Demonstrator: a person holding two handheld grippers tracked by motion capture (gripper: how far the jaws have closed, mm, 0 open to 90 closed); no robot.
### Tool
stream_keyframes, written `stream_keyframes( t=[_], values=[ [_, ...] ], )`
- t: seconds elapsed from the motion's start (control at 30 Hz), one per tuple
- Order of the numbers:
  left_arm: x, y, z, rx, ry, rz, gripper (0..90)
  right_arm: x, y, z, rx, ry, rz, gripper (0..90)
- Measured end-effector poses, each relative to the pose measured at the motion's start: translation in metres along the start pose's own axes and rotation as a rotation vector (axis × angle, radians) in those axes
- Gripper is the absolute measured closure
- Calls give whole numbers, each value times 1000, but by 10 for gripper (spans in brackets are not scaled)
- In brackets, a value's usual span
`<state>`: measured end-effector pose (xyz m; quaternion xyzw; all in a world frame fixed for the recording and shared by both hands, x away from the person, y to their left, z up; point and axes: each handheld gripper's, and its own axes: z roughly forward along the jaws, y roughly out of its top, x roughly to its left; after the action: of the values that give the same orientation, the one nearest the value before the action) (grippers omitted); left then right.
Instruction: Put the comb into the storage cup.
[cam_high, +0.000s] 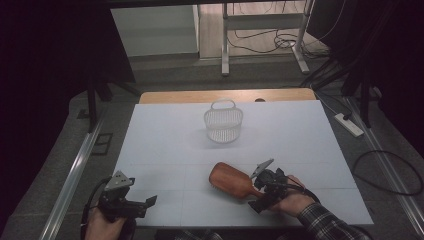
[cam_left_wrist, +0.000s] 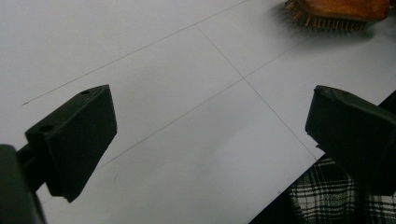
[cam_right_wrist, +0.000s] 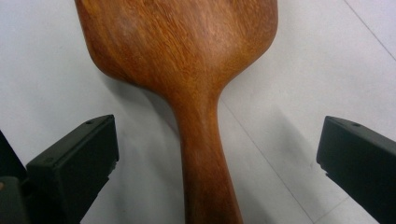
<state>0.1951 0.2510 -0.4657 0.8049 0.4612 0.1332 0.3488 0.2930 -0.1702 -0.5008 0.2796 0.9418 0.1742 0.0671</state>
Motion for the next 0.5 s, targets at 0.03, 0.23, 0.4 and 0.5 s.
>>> stream_keyframes(
  t=[0.03, 0.23, 0.4, 0.5],
  values=[
    [0, 0, 0, 3, -3, 3, 30, 0, 0, 0, -1, 4, 1, 0],
    [-2, 4, 4, 42, -23, 29, 19, 0, 1, 2, 19, 16, 9, 0],
    [-2, 8, 7, 37, -57, 17, 14, 1, 2, 2, 24, 20, 8, 26],
    [-3, 8, 9, 49, -54, 22, 14, 2, 3, 1, 17, 17, 0, 87]
  ],
)
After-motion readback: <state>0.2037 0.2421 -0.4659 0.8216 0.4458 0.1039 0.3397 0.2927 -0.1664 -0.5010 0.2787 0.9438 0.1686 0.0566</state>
